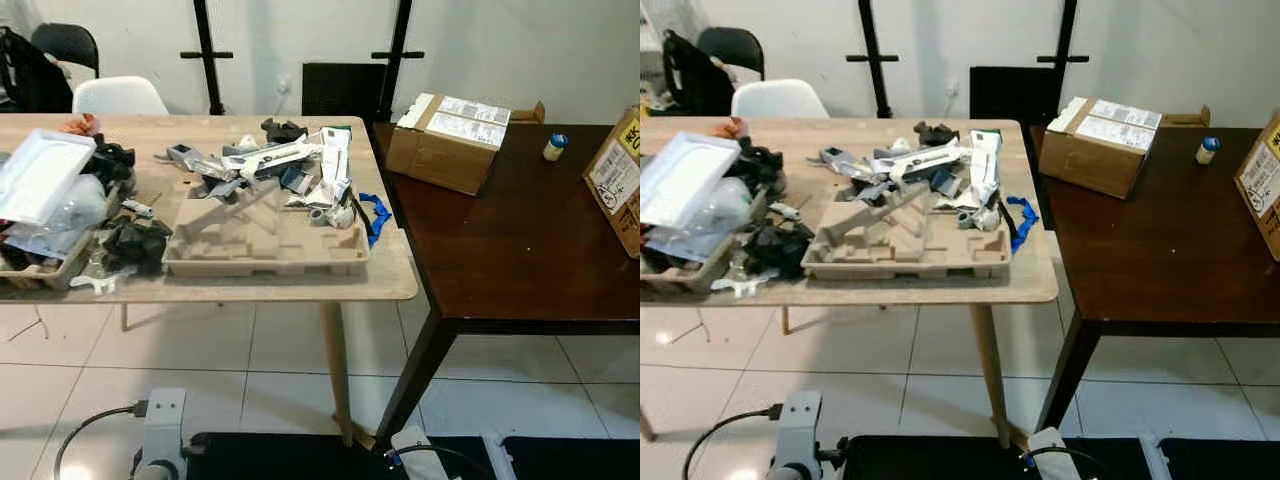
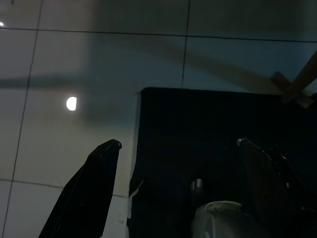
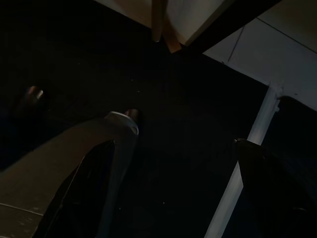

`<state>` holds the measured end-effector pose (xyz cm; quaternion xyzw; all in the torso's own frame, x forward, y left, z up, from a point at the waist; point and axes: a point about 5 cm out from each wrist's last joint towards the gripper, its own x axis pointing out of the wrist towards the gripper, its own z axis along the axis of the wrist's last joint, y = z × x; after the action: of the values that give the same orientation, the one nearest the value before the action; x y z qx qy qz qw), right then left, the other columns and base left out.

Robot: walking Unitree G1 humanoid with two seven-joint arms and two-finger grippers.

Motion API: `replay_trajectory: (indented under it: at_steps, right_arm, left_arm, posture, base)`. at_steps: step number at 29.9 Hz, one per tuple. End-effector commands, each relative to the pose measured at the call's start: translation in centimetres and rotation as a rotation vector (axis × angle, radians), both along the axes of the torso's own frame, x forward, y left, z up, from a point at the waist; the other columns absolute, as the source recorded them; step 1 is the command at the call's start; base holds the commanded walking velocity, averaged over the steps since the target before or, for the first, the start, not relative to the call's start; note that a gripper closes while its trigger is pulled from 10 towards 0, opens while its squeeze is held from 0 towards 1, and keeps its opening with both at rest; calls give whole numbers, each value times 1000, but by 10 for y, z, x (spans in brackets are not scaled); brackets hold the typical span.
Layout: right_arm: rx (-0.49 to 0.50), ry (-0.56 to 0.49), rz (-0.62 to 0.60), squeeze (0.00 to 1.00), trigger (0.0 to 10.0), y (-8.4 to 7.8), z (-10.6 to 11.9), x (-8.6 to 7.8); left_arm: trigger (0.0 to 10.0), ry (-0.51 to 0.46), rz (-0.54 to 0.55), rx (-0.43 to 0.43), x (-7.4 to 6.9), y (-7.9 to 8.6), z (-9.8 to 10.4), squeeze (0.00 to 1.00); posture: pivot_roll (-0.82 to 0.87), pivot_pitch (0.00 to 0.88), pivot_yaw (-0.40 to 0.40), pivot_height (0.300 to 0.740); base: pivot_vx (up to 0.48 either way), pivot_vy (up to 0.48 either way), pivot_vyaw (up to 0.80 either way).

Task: Picking trash to rubbish bin

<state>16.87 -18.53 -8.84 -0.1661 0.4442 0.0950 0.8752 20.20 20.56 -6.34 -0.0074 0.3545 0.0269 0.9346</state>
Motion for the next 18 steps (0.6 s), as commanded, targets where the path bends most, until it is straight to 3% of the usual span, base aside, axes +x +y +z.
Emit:
replay_trajectory:
  at_steps: [1, 13, 18]
  right_arm:
    - [0, 7, 2, 0, 10000, 0, -1, -1]
    - [0, 7, -2, 0, 10000, -1, -1, -3]
    - [1, 9, -5, 0, 10000, -1, -1, -3]
  left_arm:
    - [10000, 9, -4, -1, -3, -1, -2, 0]
    - [10000, 16, 6, -5, -2, -1, -2, 0]
    - [10000, 11, 7, -7, 0, -1, -1, 0]
  posture:
    - [8, 85, -2, 740]
    - [6, 89, 2, 740]
    - [6, 91, 3, 740]
  base:
    - [0, 0, 0]
    - [0, 0, 0]
    - [292, 0, 0]
